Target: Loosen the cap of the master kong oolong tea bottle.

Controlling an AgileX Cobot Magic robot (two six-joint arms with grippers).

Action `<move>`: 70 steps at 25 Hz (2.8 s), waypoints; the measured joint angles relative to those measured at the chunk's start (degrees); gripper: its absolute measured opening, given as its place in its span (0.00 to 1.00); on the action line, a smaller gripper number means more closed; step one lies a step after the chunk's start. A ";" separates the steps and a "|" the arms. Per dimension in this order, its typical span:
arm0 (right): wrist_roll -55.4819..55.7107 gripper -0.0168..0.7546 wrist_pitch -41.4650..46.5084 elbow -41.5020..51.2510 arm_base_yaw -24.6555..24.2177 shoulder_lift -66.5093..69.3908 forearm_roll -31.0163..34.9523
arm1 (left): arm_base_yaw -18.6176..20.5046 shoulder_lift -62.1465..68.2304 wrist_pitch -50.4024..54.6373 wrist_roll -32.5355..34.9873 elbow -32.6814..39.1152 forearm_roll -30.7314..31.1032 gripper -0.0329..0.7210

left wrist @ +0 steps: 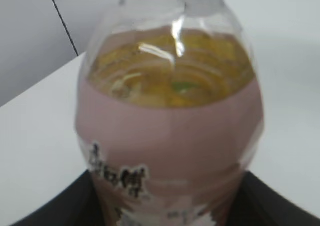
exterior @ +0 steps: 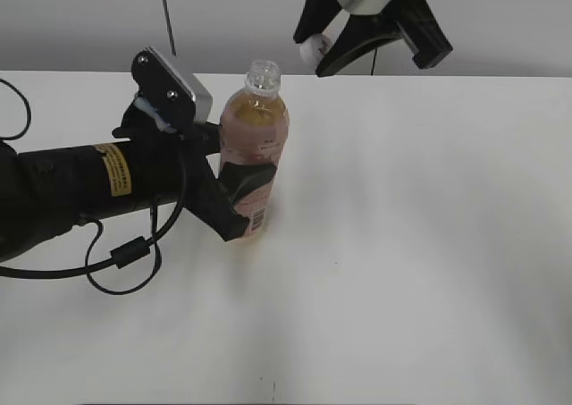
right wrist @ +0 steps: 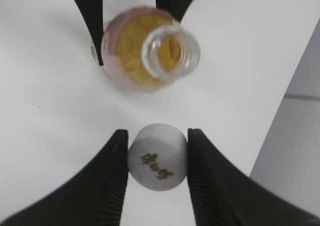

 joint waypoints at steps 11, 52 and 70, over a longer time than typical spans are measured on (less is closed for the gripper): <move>50.68 0.38 0.83 0.48 -9.07 1.36 -4.47 | 0.00 5.48 -22.01 -2.61 2.17 -3.63 0.56; 87.21 0.51 -16.21 25.20 -14.16 15.56 -16.20 | -0.05 13.52 -23.38 -4.30 2.23 -2.69 0.56; 89.12 0.75 -16.21 25.20 -14.16 15.63 -16.15 | -0.11 13.40 -28.11 -4.30 2.17 -2.39 0.73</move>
